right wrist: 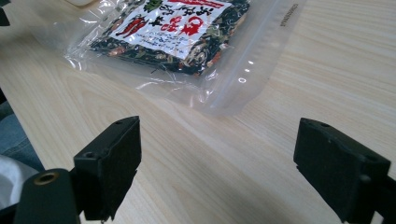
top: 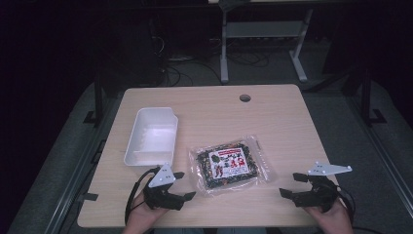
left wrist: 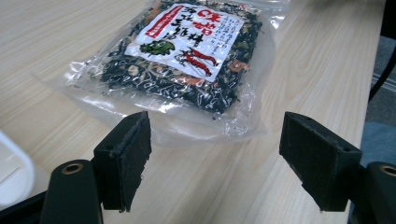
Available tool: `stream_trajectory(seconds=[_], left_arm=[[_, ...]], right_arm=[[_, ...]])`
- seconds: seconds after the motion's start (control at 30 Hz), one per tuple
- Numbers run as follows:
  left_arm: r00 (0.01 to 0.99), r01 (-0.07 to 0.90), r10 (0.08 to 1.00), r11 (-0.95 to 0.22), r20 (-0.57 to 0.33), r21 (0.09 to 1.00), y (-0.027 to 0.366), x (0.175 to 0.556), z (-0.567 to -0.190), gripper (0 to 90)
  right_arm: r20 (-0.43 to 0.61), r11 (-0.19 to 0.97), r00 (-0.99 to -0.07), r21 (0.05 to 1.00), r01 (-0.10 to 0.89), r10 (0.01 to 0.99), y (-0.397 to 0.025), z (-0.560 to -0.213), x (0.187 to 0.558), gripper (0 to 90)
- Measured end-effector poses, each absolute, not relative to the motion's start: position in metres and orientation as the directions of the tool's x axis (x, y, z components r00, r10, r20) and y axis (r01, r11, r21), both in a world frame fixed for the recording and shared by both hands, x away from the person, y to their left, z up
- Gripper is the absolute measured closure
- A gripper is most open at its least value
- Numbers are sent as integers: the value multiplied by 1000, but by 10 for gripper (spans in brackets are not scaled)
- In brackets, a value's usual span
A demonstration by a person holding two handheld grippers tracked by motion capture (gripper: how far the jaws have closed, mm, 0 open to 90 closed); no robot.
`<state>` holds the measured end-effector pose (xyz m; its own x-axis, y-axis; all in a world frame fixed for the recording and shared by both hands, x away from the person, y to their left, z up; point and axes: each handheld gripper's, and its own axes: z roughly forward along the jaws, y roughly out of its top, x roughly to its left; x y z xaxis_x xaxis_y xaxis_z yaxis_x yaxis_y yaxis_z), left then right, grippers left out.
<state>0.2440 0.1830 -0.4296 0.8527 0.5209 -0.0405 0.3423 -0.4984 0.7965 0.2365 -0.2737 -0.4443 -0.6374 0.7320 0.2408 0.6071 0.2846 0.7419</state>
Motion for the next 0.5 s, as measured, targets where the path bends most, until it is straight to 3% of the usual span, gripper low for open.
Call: stream_trajectory(seconds=[0.27,0.5], left_arm=[[855,326,518,-503,-23,800,161,249,-424,284],[848,349,529,-535,-18,770,144,267,-423,378]], right_arm=[[270,265,-625,733,627,732,-268,-441,249,145],[278,263,-612,717,645,741,-259,-437,269,160]])
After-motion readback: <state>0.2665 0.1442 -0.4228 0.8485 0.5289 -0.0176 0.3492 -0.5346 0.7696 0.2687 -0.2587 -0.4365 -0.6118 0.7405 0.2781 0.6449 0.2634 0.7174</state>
